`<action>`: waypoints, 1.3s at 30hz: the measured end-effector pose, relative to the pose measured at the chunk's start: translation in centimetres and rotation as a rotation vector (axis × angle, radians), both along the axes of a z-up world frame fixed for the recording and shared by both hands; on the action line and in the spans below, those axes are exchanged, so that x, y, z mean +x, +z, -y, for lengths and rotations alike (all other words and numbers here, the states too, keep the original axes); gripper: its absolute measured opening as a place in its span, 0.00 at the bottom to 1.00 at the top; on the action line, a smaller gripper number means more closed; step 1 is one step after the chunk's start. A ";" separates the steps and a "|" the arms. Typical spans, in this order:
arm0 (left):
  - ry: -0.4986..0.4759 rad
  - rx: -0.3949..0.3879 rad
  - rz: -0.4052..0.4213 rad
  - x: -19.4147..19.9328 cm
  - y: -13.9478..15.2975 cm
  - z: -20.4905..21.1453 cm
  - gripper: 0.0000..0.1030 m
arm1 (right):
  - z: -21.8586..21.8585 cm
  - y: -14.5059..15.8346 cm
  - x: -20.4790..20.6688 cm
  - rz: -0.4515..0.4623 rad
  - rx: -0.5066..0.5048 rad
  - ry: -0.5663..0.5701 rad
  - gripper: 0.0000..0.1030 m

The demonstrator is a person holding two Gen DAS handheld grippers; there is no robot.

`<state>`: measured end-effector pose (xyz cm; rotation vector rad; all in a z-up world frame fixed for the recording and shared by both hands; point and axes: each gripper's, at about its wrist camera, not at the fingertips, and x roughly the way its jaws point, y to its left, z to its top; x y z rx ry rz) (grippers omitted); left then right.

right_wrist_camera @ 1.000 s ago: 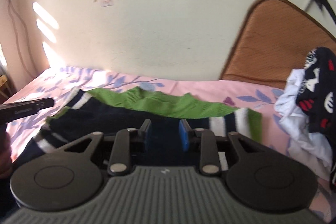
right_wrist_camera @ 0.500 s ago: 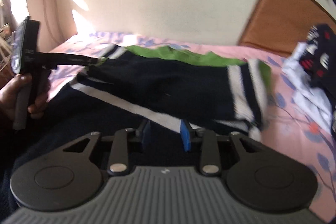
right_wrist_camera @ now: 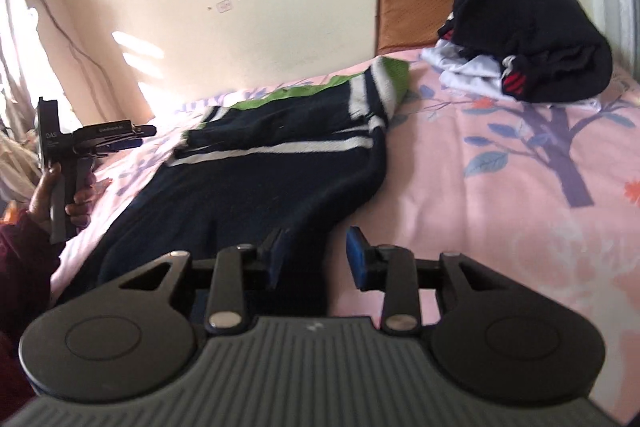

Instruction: Fold small clothes

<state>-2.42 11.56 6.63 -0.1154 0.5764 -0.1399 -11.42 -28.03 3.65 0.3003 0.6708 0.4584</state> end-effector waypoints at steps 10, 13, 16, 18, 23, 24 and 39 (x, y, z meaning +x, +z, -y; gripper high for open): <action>-0.008 -0.134 -0.224 -16.3 -1.2 -4.2 0.75 | 1.0 -2.6 -3.7 -0.028 0.063 0.141 0.41; -0.028 -0.210 -0.303 -18.0 -2.0 -3.7 0.71 | 1.2 -2.7 -4.7 -0.020 0.054 0.180 0.44; -0.063 -0.211 -0.339 -18.9 -2.3 -2.1 0.67 | 1.7 -2.6 -5.8 -0.028 0.026 0.193 0.44; -0.083 -0.160 -0.352 -18.9 -2.3 -0.8 0.56 | 1.9 -2.7 -6.6 -0.032 0.014 0.195 0.44; -0.109 -0.136 -0.378 -18.6 -2.1 0.1 0.09 | 0.2 -3.3 -7.4 -0.013 0.038 0.193 0.20; -0.111 -0.153 -0.369 -18.6 -1.7 -0.3 0.09 | -0.1 -3.3 -7.5 -0.001 0.046 0.202 0.17; 0.056 -0.493 -0.110 -6.5 6.2 -5.0 0.11 | 2.0 4.3 6.0 0.241 0.268 0.022 0.11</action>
